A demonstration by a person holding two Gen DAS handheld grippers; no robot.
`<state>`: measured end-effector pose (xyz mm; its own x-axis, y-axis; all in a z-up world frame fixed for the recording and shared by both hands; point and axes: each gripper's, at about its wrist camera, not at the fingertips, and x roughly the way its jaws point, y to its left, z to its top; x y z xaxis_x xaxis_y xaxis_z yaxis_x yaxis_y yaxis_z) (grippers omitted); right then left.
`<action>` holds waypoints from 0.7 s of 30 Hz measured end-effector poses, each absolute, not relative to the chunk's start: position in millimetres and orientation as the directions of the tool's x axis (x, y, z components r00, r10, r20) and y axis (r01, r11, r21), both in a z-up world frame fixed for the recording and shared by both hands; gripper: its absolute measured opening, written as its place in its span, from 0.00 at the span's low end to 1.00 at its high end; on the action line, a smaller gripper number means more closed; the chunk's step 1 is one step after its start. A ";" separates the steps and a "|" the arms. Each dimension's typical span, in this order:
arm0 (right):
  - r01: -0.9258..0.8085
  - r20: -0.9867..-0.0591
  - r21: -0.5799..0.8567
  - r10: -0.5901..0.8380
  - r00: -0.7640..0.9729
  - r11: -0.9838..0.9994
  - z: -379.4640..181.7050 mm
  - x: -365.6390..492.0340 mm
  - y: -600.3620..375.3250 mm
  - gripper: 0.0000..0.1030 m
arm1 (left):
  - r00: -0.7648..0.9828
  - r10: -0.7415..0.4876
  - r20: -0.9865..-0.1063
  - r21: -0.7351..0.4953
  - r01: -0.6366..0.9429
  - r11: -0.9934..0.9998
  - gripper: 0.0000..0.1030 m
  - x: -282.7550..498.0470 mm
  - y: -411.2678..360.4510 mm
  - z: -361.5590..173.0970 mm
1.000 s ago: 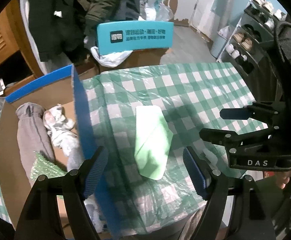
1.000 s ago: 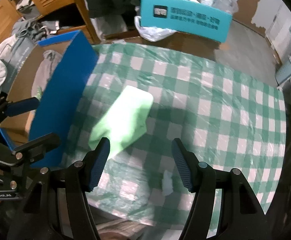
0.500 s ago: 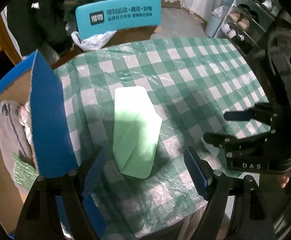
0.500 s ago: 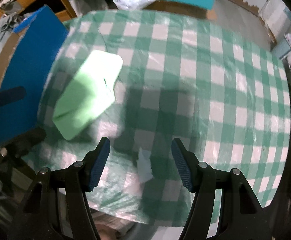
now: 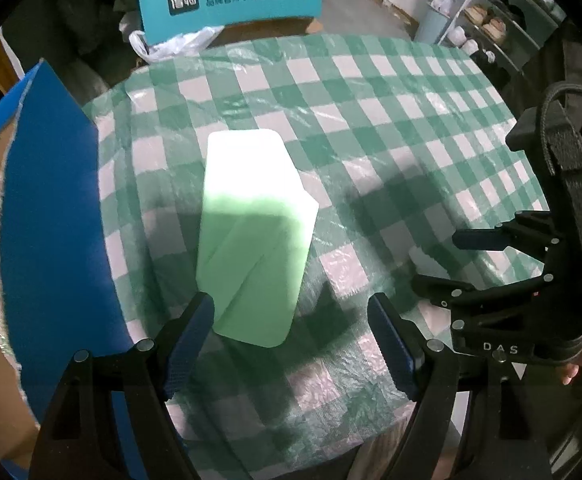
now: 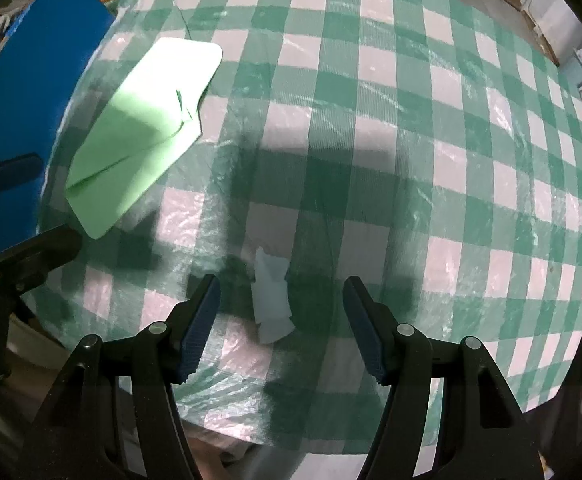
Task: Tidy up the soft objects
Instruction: 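Close the right gripper on the small white scrap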
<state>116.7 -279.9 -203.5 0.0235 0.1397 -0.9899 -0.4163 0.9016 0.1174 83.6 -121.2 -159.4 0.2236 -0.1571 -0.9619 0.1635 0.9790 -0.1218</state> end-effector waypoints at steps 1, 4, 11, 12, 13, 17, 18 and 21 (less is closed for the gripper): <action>-0.420 -0.990 0.118 0.139 0.018 0.900 -206.4 115.3 -278.9 0.63 | 0.219 -0.156 -0.963 -0.120 0.170 0.978 0.78 83.4 -122.5 -161.0; -0.433 -0.992 0.113 0.129 0.010 0.894 -213.0 111.9 -276.2 0.63 | 0.215 -0.151 -0.965 -0.113 0.178 0.977 0.78 83.9 -124.1 -163.3; -0.459 -0.994 0.096 0.113 0.010 0.883 -220.5 105.4 -270.8 0.34 | 0.203 -0.159 -0.966 -0.129 0.153 0.980 0.78 90.1 -117.6 -167.4; -0.464 -0.994 0.088 0.107 0.014 0.881 -220.8 104.7 -270.2 0.29 | 0.202 -0.160 -0.966 -0.131 0.149 0.980 0.78 90.7 -116.7 -168.0; -0.469 -0.994 0.088 0.108 0.016 0.879 -220.9 104.1 -269.6 0.22 | 0.202 -0.161 -0.966 -0.133 0.145 0.980 0.78 91.4 -116.3 -168.6; -0.462 -0.992 0.107 0.129 0.016 0.880 -223.9 101.1 -264.8 0.16 | 0.201 -0.165 -0.966 -0.140 0.135 0.981 0.78 94.4 -114.9 -169.8; -0.464 -0.991 0.105 0.130 0.022 0.880 -223.6 101.9 -264.5 0.16 | 0.202 -0.166 -0.965 -0.141 0.133 0.981 0.78 94.7 -114.6 -169.8; -0.451 -0.989 0.115 0.147 0.035 0.885 -221.6 107.9 -263.3 0.15 | 0.199 -0.169 -0.965 -0.146 0.124 0.981 0.79 98.1 -113.7 -171.3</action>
